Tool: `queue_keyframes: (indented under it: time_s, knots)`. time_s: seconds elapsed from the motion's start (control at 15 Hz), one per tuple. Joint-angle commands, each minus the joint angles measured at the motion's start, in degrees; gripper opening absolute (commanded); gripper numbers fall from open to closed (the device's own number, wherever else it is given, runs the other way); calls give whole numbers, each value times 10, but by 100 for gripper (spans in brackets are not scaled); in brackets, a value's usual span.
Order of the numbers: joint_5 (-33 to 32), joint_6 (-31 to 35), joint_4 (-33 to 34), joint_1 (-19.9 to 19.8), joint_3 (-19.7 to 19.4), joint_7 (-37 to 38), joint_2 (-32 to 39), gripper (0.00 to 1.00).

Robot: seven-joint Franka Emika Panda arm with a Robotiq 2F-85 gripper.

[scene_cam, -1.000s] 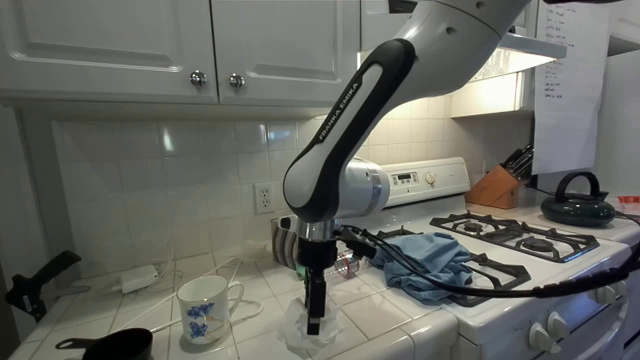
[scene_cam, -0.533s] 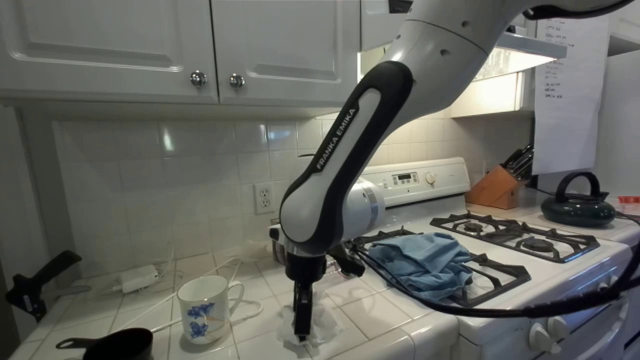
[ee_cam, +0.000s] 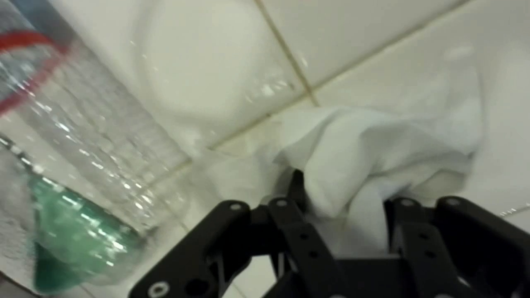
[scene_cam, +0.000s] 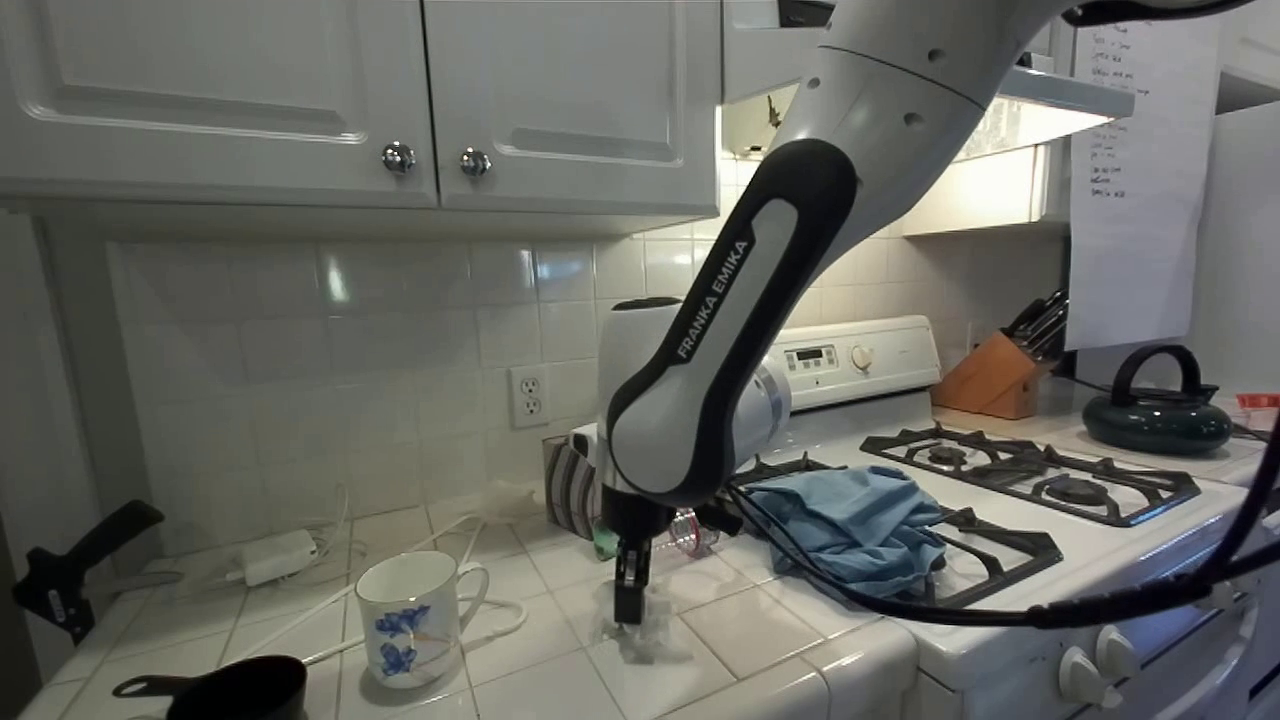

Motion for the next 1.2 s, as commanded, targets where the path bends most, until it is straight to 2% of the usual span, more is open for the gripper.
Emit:
queue_keyframes:
  time_s: [0.0,0.13,0.27,0.4,0.67,0.87,1.0,1.13]
  knots:
    - [-53,9,-10,9,-61,102,-11,0]
    - [-58,-4,-20,5,-79,139,-18,4]
    - [-44,-26,-39,-8,-71,146,-29,3]
    - [-20,-43,-60,-37,-30,116,-42,3]
    - [62,-51,-86,-116,94,-1,-54,3]
    - [114,-61,-80,-153,170,-89,-39,3]
    - [128,-70,-76,-152,188,-118,-33,3]
    - [133,-76,-80,-142,187,-119,-39,3]
